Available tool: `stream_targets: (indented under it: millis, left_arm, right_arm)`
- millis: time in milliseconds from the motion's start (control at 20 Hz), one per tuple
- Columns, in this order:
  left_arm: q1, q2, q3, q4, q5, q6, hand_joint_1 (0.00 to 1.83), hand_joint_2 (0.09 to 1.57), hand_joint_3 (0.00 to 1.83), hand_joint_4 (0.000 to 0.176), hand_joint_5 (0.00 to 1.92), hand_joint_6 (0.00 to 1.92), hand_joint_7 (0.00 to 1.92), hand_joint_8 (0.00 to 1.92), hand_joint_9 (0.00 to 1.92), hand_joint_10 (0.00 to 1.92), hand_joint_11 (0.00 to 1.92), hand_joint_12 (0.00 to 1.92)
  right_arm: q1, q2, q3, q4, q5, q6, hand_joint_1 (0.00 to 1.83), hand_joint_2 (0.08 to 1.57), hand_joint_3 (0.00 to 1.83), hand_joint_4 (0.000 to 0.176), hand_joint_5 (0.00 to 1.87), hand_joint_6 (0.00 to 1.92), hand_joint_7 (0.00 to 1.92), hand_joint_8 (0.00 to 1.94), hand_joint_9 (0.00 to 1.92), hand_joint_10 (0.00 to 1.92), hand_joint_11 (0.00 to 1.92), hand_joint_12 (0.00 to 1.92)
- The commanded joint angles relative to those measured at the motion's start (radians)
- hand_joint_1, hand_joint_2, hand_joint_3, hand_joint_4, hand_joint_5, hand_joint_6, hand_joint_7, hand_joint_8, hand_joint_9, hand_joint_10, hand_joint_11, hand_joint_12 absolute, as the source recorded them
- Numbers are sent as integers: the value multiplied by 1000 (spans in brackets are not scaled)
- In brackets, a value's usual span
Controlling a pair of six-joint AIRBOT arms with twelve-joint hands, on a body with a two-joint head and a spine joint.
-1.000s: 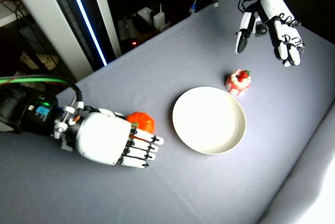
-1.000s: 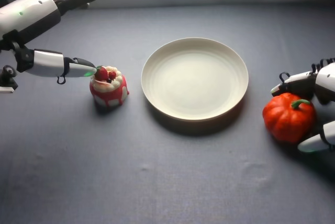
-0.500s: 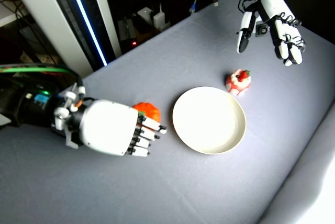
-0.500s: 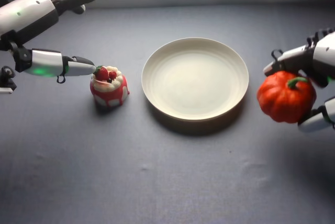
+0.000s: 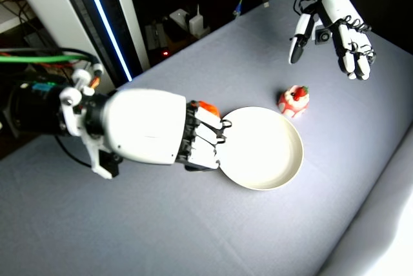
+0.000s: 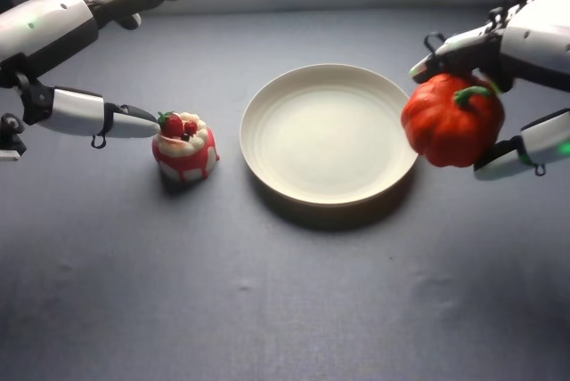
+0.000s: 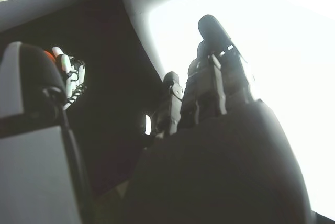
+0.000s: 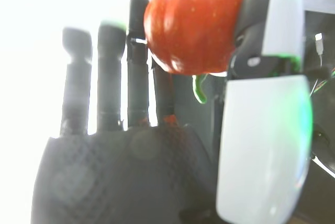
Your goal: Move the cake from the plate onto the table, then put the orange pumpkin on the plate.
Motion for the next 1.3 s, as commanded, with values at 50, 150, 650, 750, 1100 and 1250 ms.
stream_targets:
  millis: [50,150,650,750,1100,1250]
  left_arm:
    - [-14,3,7,-42,-113,-2,1071,863,0,109,103,0,0,0,135,8,0,1257]
    - [-16,-1,10,-43,-117,-2,1116,913,9,89,72,2,0,0,111,4,0,1192]
    - [-29,-25,27,-31,-140,-2,1043,883,0,84,98,1,0,0,186,8,0,1148]
    - [-30,-26,27,-31,-144,-2,1048,908,5,87,96,2,0,0,187,6,0,1181]
    - [-35,-39,36,-25,-160,-2,1025,906,5,88,111,3,0,0,173,0,0,1170]
    - [-39,-43,37,-22,-164,-2,1046,926,10,82,93,0,0,0,180,1,0,1133]
  right_arm:
    - [19,-46,37,20,107,3,1246,1119,0,0,966,873,997,1169,840,1405,741,1761]
    - [19,-104,85,20,107,3,1244,1135,8,0,937,907,940,1392,861,1657,788,1804]
    - [19,-276,264,32,78,51,1360,1147,0,0,837,1119,948,1101,840,1318,574,1498]
    - [18,-300,295,48,67,55,1231,1139,0,0,874,1072,990,1089,837,1022,612,1475]
    - [18,-355,375,85,56,70,1366,1129,2,0,847,1137,989,1023,890,1234,656,1403]
    - [18,-360,388,104,62,70,1354,1150,2,0,846,1180,930,1107,828,1301,600,1436]
